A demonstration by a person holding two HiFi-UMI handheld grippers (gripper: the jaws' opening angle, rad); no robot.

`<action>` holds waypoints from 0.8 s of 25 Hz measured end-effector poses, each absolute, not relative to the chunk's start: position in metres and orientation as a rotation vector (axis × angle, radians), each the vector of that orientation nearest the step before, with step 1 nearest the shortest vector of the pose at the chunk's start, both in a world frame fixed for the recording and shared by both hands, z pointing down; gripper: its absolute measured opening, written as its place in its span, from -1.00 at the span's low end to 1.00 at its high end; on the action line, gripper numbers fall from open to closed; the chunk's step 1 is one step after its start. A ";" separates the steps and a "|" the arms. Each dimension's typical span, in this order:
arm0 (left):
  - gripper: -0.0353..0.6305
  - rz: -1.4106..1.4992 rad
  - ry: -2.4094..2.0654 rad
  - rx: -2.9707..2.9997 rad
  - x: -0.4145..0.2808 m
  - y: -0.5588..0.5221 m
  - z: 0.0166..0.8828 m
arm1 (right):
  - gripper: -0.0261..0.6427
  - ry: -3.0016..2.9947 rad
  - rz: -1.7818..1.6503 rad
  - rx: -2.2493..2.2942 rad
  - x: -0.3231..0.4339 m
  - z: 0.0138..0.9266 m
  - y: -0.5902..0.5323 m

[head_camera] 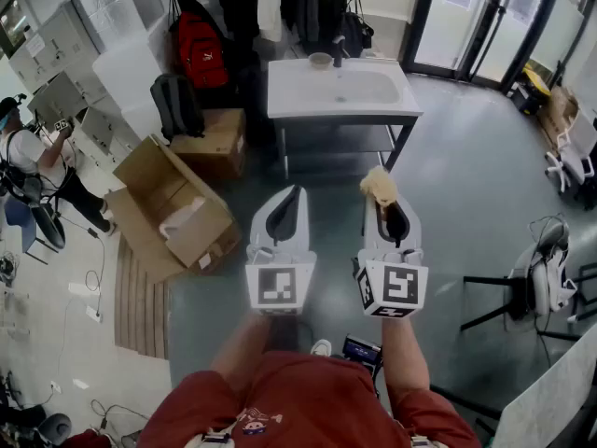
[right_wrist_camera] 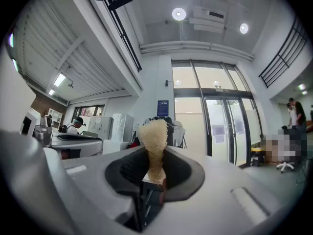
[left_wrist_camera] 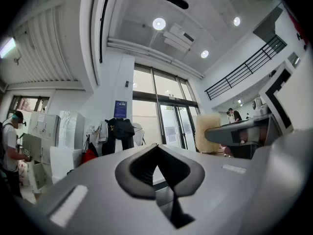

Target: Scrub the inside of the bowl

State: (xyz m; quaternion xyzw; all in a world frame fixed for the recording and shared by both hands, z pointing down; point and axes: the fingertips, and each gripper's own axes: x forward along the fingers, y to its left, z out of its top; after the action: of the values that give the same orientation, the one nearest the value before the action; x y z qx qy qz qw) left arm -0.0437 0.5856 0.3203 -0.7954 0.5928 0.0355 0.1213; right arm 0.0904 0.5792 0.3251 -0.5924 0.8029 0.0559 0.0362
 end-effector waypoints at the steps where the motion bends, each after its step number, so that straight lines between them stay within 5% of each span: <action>1: -0.88 0.104 1.734 -2.319 -0.040 0.597 0.316 | -0.69 2.470 0.173 -1.809 0.092 0.322 0.590; 20: -0.88 0.117 1.734 -2.274 -0.058 0.588 0.294 | -0.69 2.412 0.157 -1.785 0.070 0.307 0.575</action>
State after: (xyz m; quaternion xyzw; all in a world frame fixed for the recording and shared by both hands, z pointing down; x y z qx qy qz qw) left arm -0.0581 0.5877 0.2940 -0.7868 0.5999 0.0405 0.1394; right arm 0.0696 0.5755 0.3069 -0.5927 0.8008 0.0520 0.0684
